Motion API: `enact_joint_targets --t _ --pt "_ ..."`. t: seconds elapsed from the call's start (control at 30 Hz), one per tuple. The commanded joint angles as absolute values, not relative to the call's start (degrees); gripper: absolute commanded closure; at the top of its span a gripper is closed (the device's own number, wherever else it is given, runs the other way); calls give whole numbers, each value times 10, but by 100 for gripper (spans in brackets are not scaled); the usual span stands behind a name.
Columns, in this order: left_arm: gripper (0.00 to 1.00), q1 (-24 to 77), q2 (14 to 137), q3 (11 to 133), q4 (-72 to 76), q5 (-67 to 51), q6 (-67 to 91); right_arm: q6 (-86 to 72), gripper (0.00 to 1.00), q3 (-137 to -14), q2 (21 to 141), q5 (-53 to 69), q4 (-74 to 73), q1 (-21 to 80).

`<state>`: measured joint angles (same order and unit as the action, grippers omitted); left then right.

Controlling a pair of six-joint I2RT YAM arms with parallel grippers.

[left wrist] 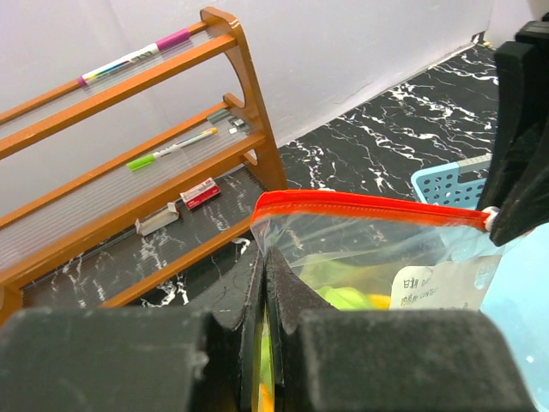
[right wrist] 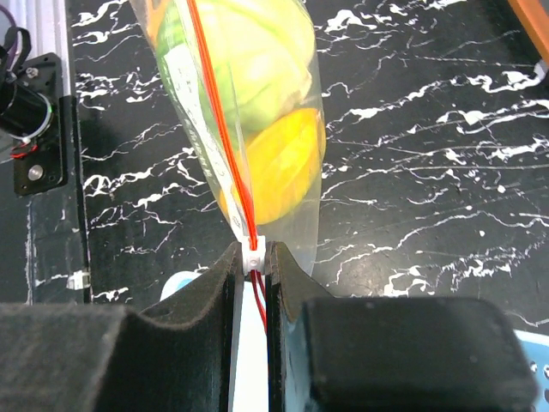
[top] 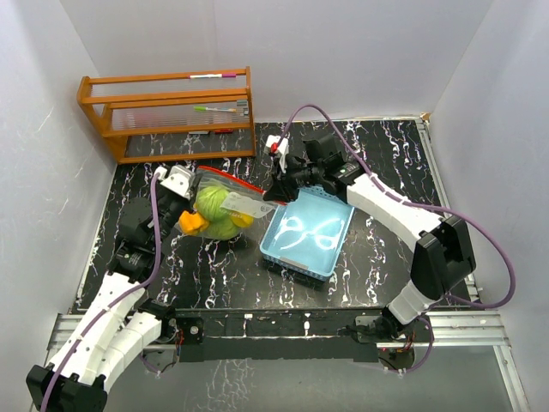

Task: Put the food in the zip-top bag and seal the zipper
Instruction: Zip the zipper food storage bag at the center of the board, then place the zipper food storage bag at the center of the board.

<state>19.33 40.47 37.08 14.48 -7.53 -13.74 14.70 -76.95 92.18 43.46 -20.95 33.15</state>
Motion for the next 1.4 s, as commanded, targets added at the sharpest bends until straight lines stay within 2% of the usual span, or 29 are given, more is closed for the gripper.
enact_joint_targets --t 0.0,0.63,0.67,0.7,0.8,0.87,1.2,1.37 --pt "100 185 399 418 202 -14 -156 135 91 -750 887 380 -223 316" --pt "100 185 412 432 201 -6 -155 115 90 -706 858 315 -225 306" --pt "100 185 413 431 205 -10 -151 111 84 -708 857 316 -225 306" --pt "100 185 415 432 208 -13 -147 105 70 -712 856 319 -224 306" --pt "100 185 428 434 217 -20 -134 74 5 -714 838 326 -197 305" --pt "100 185 443 438 233 -19 -119 45 2 -708 821 311 -170 306" --pt "100 185 559 515 307 -39 -11 -83 2 -688 769 206 -147 305" --pt "100 185 563 447 415 -78 77 -111 2 -649 757 185 -136 306"
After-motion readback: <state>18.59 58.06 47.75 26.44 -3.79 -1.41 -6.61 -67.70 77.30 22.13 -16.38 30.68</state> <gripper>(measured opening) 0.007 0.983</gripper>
